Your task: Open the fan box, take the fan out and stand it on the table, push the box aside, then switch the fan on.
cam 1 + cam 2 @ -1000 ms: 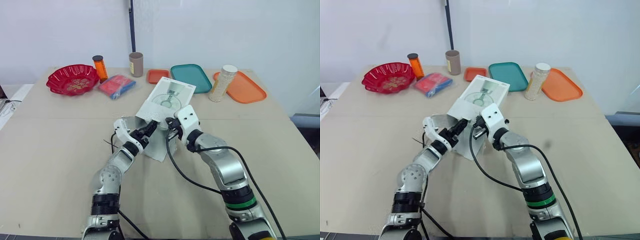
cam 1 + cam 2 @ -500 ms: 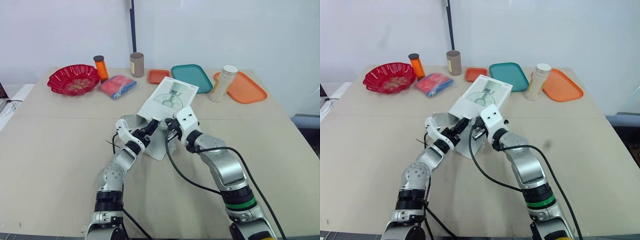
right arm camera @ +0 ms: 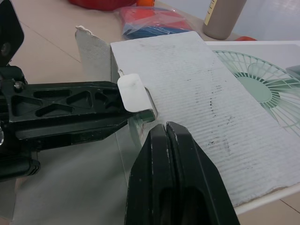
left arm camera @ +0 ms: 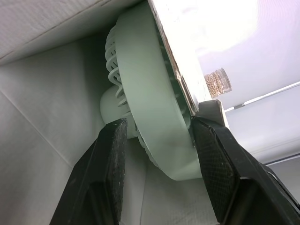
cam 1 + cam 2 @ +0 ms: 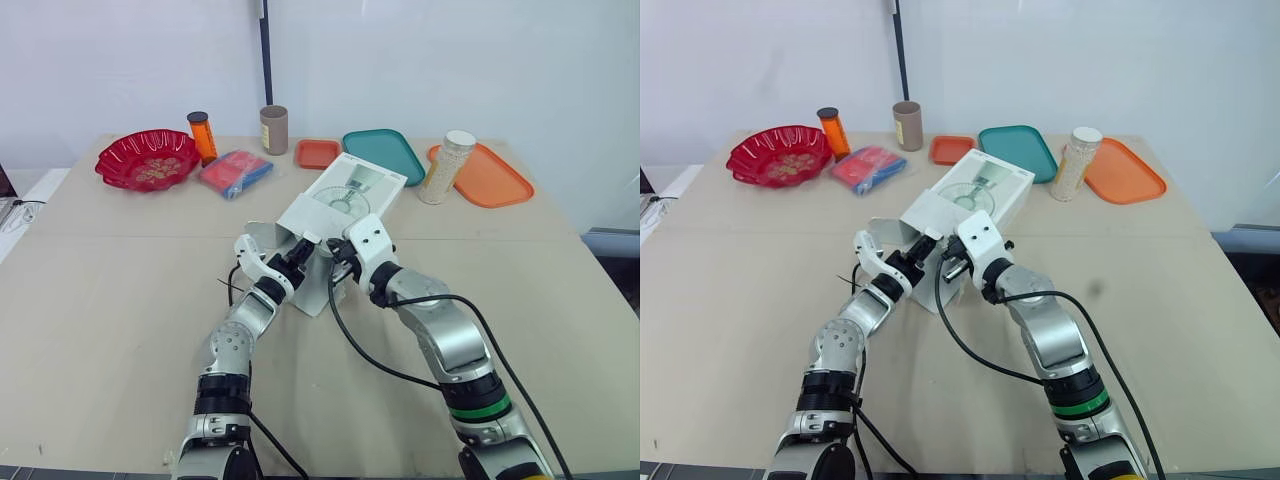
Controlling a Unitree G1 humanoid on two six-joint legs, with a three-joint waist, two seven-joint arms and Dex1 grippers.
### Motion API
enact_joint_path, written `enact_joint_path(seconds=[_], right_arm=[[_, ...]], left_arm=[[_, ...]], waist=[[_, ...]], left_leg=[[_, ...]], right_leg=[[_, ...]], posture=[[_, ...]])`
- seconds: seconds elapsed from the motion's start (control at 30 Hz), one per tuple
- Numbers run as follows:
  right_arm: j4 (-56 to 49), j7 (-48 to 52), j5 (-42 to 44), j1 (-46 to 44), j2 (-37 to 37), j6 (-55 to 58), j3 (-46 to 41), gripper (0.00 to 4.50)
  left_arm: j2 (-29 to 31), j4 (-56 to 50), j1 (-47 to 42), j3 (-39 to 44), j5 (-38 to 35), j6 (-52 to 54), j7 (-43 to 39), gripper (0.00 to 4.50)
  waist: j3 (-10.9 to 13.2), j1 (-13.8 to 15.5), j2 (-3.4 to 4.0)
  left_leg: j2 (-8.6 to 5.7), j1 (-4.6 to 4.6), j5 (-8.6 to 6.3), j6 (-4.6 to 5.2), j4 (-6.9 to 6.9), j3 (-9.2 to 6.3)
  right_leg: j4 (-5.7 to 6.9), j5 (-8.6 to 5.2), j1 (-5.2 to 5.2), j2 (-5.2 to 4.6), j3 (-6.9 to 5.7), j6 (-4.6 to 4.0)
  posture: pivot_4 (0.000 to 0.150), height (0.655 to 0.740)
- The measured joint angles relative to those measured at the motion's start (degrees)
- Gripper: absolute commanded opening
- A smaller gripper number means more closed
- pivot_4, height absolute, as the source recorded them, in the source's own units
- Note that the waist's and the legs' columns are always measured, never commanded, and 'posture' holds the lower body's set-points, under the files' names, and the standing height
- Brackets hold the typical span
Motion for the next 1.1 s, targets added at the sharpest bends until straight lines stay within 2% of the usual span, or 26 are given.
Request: enact_joint_path(seconds=[0.07, 0.6, 1.1], right_arm=[[-0.10, 0.01, 0.00, 0.06, 0.00, 0.00, 0.01, 0.00], [-0.16, 0.20, 0.00, 0.10, 0.00, 0.00, 0.21, 0.00], [-0.06, 0.98, 0.01, 0.06, 0.55, -0.49, 0.62, 0.00]], left_arm=[[-0.02, 0.01, -0.04, -0.05, -0.71, -0.04, -0.09, 1.21], [0.07, -0.81, 0.42, -0.19, -1.84, 0.28, 0.78, 1.16], [4.64, -15.80, 7.82, -0.34, -8.11, 10.77, 9.10, 1.16]], waist=[[-0.01, 0.00, 0.00], [-0.03, -0.04, -0.03], [-0.05, -0.69, -0.02]], left_leg=[[0.00, 0.00, 0.00, 0.00, 0.00, 0.00], [0.00, 0.01, 0.00, 0.00, 0.00, 0.00], [0.04, 0.03, 0.00, 0.00, -0.01, 0.01]], right_leg=[[0.00, 0.00, 0.00, 0.00, 0.00, 0.00], [0.00, 0.00, 0.00, 0.01, 0.01, 0.00], [0.00, 0.02, -0.01, 0.04, 0.04, -0.03]], posture=[[0.150, 0.7400], [0.150, 0.7400], [0.150, 0.7400]])
